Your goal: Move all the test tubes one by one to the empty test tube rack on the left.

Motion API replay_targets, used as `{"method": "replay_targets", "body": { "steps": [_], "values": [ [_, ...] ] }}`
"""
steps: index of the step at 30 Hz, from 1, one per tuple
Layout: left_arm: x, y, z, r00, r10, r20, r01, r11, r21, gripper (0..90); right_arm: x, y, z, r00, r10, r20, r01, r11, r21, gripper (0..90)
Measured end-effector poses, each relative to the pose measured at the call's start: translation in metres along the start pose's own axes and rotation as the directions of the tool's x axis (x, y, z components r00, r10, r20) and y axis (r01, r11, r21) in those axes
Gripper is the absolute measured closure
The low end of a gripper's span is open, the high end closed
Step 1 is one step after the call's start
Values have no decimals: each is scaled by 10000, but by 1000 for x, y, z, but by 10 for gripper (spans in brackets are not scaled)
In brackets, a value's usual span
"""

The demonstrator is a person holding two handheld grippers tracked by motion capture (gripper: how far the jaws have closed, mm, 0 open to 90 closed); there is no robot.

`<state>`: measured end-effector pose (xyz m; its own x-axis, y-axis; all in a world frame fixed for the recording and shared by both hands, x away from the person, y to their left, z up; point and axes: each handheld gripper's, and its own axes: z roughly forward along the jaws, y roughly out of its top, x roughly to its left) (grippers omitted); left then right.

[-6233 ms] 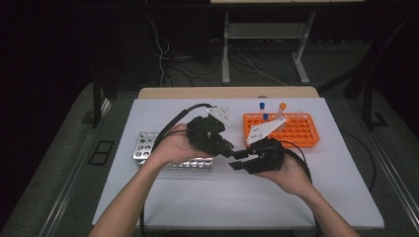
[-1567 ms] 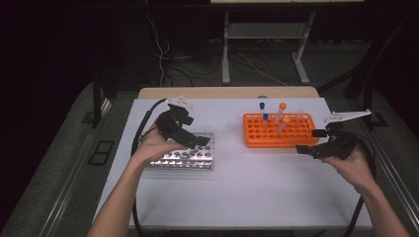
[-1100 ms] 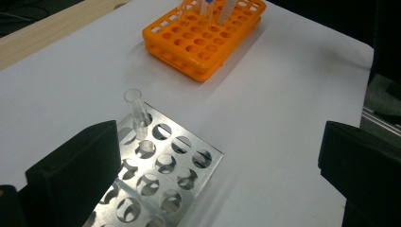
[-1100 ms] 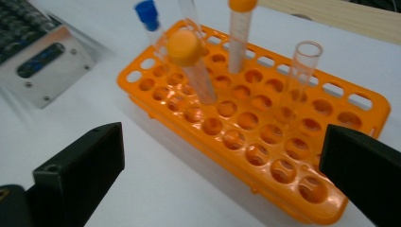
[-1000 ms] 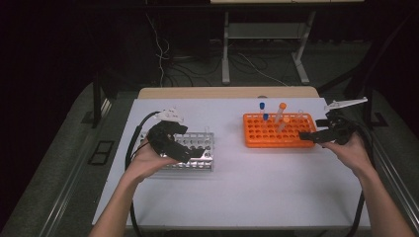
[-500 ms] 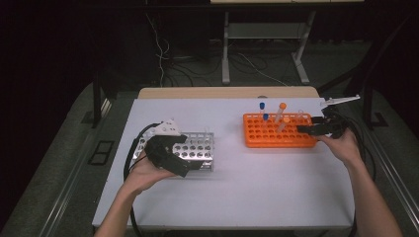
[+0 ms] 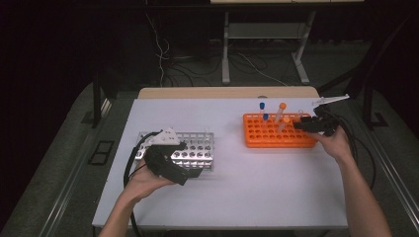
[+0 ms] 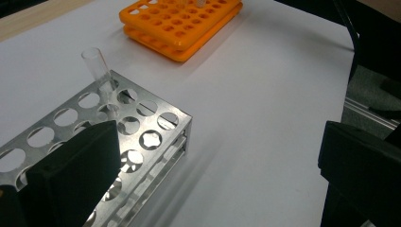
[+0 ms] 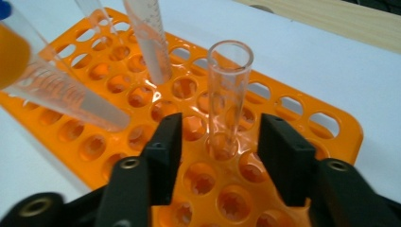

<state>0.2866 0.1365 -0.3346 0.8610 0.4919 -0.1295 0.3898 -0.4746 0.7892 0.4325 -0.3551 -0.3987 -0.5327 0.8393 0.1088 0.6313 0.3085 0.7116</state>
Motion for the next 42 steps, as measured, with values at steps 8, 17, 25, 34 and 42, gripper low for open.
{"method": "replay_targets", "body": {
  "steps": [8,17,25,34,42],
  "values": [
    [-3,-8,2,10000,47,11,-47,10000,-62,0,3,0,6,9994,-233,247,232,9997,20,684],
    [-3,-17,10,10000,1,62,-1,10000,-37,0,6,0,7,9978,-397,532,398,9992,-1,749],
    [-4,-23,17,9999,-29,120,29,10000,47,0,11,8,-15,9957,-462,801,509,9970,-583,751],
    [-5,-21,20,9998,54,188,-54,10000,37,0,21,13,-49,9981,-441,430,475,9957,-798,751],
    [-9,-14,24,9994,220,274,-222,9997,73,0,40,9,-77,9975,-707,-29,703,9949,-722,751]
  ]
}}
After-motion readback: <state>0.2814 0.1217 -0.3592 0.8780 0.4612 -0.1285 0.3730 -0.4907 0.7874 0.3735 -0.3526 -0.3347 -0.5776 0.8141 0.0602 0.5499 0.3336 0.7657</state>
